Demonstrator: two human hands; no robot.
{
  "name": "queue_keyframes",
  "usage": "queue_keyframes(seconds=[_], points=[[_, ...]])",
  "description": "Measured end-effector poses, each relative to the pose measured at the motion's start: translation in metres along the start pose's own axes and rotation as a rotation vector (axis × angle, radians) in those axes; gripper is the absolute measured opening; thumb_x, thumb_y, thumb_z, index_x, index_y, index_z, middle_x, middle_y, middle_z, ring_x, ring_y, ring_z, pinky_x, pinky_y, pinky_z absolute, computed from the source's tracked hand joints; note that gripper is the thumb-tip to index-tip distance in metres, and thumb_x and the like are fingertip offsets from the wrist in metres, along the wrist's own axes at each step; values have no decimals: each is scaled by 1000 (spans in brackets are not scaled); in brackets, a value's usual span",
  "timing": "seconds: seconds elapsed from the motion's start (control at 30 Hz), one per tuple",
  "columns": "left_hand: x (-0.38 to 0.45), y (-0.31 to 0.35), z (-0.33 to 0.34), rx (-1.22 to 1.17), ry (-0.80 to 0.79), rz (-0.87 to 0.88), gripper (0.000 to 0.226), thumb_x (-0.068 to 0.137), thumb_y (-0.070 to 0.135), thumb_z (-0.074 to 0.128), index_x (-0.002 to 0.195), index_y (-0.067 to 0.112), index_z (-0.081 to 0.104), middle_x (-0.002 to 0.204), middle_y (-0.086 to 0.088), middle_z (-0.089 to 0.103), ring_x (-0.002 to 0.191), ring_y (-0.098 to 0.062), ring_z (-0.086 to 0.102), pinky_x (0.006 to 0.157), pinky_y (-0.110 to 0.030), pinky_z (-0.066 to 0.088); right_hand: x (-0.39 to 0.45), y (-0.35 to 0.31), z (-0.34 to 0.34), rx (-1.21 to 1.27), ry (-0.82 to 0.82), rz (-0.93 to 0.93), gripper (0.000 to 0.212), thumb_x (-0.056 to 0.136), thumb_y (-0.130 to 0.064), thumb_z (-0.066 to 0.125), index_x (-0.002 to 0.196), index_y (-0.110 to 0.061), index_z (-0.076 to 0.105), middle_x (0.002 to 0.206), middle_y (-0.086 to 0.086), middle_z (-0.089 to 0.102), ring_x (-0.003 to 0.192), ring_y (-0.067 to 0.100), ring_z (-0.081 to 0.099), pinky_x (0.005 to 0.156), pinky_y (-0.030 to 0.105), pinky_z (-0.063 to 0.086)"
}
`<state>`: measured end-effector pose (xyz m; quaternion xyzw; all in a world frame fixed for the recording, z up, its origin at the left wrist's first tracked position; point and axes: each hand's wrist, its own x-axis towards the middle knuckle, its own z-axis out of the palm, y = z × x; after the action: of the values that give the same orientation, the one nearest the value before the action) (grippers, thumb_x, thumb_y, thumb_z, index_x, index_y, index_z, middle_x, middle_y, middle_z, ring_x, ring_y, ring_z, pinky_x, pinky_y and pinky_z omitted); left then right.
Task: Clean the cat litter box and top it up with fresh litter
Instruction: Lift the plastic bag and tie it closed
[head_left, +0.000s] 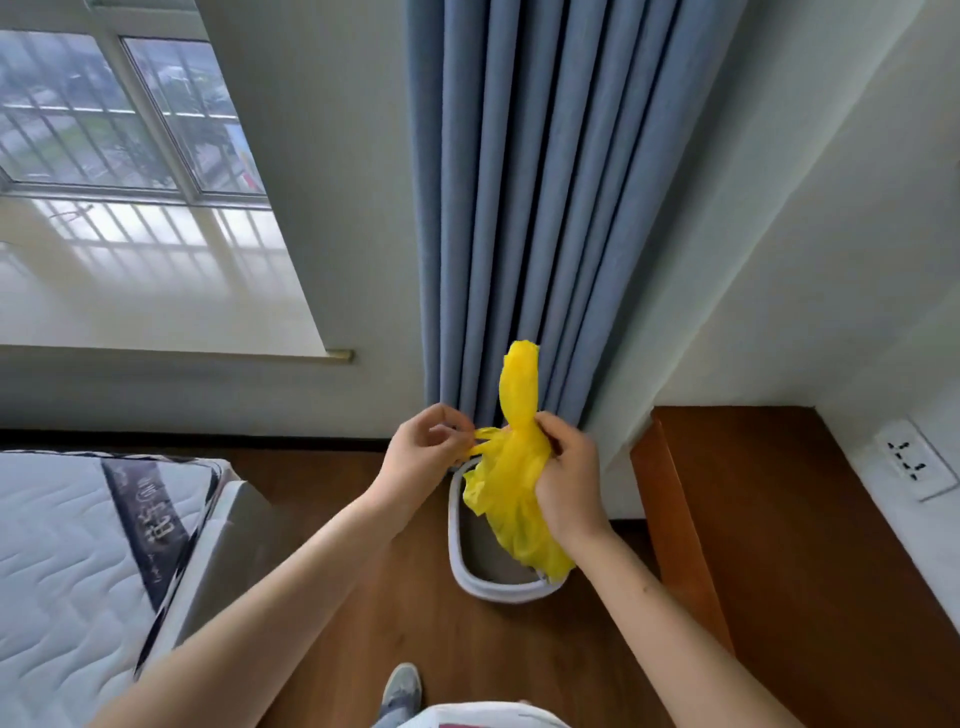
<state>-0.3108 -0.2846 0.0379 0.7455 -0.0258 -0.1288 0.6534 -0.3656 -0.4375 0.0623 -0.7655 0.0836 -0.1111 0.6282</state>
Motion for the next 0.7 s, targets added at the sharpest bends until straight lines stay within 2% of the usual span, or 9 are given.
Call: queue_keyframes(seconds=[0.07,0.13,0.2,0.27,0.33,0.43,0.57,0.63,0.7], points=[[-7,4,-9,118,27,116,7,88,18,66,93,22,66,91,4,67,89,-11,64,79,-23,51,2,-3,2,-67,-2,-54,17,92,-3,57,79,-6,66,67,2,63,63,8,58,57,25,49],[-17,13,-14,237,-45,190,31,81,46,63,110,35,62,113,12,60,112,-6,56,93,-20,45,5,-7,1,-116,-25,-80,11,90,-4,61,80,-5,65,67,1,63,60,2,55,53,17,45],[-26,21,-7,254,-169,174,39,76,58,61,112,43,60,119,14,57,121,-6,47,99,-23,39,10,-10,0,-203,-53,-92,7,86,-7,66,81,-10,62,69,-4,63,62,2,55,52,17,43],[-30,31,9,162,-186,141,24,79,55,63,100,42,63,108,8,63,111,-8,53,93,-24,44,15,-12,1,-368,-99,-106,11,83,-5,64,79,-14,58,67,-6,61,60,4,53,53,23,41],[-27,35,22,41,-86,126,6,91,35,64,89,30,65,87,6,65,85,-3,60,76,-23,47,18,-17,3,-517,-150,-114,13,83,-1,56,78,-12,60,65,-5,59,59,8,52,51,24,37],[-18,28,31,171,104,192,22,101,21,52,79,19,56,74,4,54,67,0,49,64,-19,37,21,-25,1,-556,-210,-99,9,78,-3,57,74,-6,64,61,4,60,59,17,51,53,28,38],[-15,29,39,220,118,263,35,105,17,41,71,25,38,65,6,42,56,-1,45,54,-14,34,27,-30,-7,-545,-311,11,21,77,-6,61,57,-5,55,58,9,44,57,11,39,52,23,32],[-13,32,43,219,130,264,34,105,19,39,72,26,36,60,3,42,51,-4,45,50,-18,33,32,-34,-12,-495,-377,119,26,81,-13,60,57,-7,51,55,3,39,57,13,39,55,29,31],[-12,33,44,245,126,286,33,105,21,39,74,29,35,58,4,42,50,-8,42,50,-26,32,37,-38,-17,-411,-432,205,24,78,-20,61,65,-1,56,59,10,46,61,18,47,59,33,35]])
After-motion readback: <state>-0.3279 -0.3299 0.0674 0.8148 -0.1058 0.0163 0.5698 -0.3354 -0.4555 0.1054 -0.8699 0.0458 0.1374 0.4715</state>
